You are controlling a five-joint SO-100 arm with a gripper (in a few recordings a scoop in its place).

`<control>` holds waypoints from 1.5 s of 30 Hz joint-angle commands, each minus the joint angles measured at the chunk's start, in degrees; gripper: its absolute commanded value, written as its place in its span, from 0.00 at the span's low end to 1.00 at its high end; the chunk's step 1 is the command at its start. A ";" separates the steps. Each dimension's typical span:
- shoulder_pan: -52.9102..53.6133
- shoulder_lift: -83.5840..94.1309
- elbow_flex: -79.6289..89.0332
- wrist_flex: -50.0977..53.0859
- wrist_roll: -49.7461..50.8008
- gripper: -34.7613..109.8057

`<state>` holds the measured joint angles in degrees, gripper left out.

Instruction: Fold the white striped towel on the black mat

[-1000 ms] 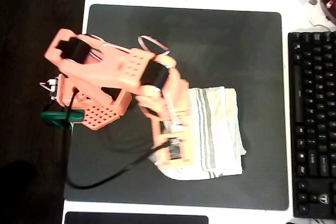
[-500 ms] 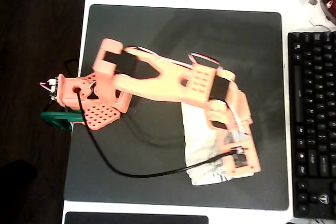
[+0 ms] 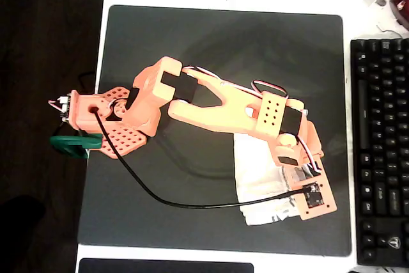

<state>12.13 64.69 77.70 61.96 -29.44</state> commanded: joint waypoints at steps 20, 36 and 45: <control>-4.57 19.78 -4.92 31.90 -26.89 0.24; -15.73 -2.72 -9.84 18.46 -18.28 0.24; -0.35 10.37 -11.95 24.87 -29.36 0.24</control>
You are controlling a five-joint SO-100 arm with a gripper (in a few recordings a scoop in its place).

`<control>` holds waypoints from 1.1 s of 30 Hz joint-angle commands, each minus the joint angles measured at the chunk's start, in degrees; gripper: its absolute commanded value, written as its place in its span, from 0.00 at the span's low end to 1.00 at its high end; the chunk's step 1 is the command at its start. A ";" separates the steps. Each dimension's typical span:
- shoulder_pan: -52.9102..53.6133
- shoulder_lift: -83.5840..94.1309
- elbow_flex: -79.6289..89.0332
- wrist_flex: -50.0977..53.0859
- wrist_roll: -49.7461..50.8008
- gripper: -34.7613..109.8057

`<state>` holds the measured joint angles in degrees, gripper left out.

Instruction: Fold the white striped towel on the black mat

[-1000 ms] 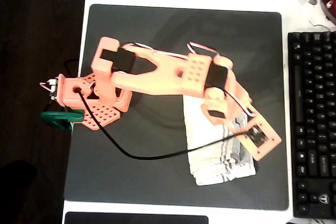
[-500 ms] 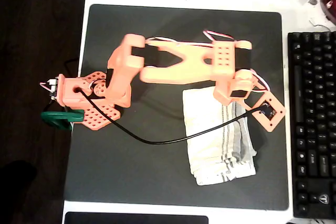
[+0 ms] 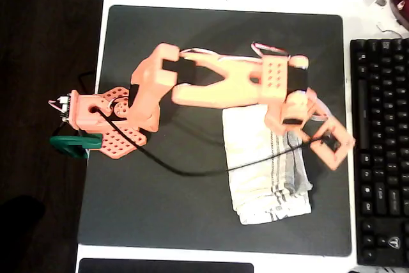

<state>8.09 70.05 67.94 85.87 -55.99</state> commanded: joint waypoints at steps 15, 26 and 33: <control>14.94 -11.69 -3.34 -15.64 -6.68 0.25; 11.25 20.83 15.38 -11.07 -10.90 0.25; 6.59 37.71 31.64 0.26 -16.70 0.25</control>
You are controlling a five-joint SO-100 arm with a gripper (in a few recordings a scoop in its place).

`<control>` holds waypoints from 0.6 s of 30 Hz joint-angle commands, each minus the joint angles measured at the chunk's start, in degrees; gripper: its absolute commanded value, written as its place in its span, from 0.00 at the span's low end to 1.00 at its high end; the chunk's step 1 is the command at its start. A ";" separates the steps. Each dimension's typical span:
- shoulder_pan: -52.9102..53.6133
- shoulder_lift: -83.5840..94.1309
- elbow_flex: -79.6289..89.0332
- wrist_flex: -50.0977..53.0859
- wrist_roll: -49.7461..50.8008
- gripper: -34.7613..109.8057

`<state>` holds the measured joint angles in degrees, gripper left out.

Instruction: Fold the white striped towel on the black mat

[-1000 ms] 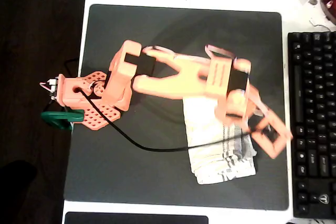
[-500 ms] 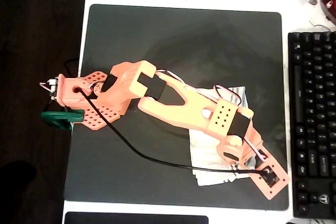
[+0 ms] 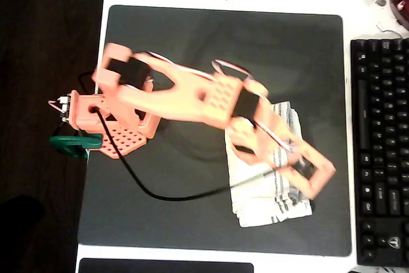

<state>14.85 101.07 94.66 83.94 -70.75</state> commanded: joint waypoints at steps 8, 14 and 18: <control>-1.85 10.81 26.81 -5.98 -12.30 0.27; -9.40 1.67 30.32 -13.10 -10.55 0.27; -11.16 -1.76 29.27 -19.69 -8.53 0.28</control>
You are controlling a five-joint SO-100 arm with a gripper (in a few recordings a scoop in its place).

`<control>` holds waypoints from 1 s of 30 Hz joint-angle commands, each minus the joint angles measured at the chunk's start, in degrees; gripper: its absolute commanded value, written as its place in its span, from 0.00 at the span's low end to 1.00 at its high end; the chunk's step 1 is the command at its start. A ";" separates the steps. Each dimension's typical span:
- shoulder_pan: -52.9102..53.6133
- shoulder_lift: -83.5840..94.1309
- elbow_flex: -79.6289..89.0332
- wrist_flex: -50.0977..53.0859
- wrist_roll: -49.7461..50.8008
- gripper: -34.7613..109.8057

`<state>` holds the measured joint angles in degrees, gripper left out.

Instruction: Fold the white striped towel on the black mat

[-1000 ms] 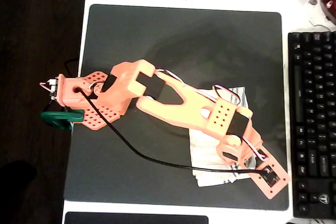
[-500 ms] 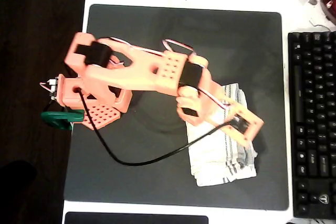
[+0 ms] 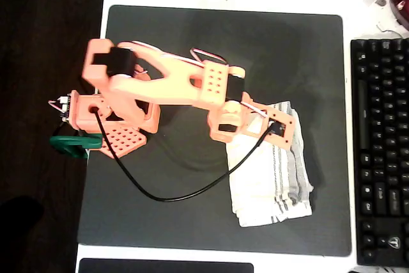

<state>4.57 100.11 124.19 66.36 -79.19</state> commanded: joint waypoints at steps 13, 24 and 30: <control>-0.79 -2.64 -6.50 -4.31 1.41 0.28; 0.97 19.86 8.44 -1.32 -4.83 0.25; -0.53 39.73 25.05 -7.73 -6.06 0.24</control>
<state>3.87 129.81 143.44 59.77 -84.55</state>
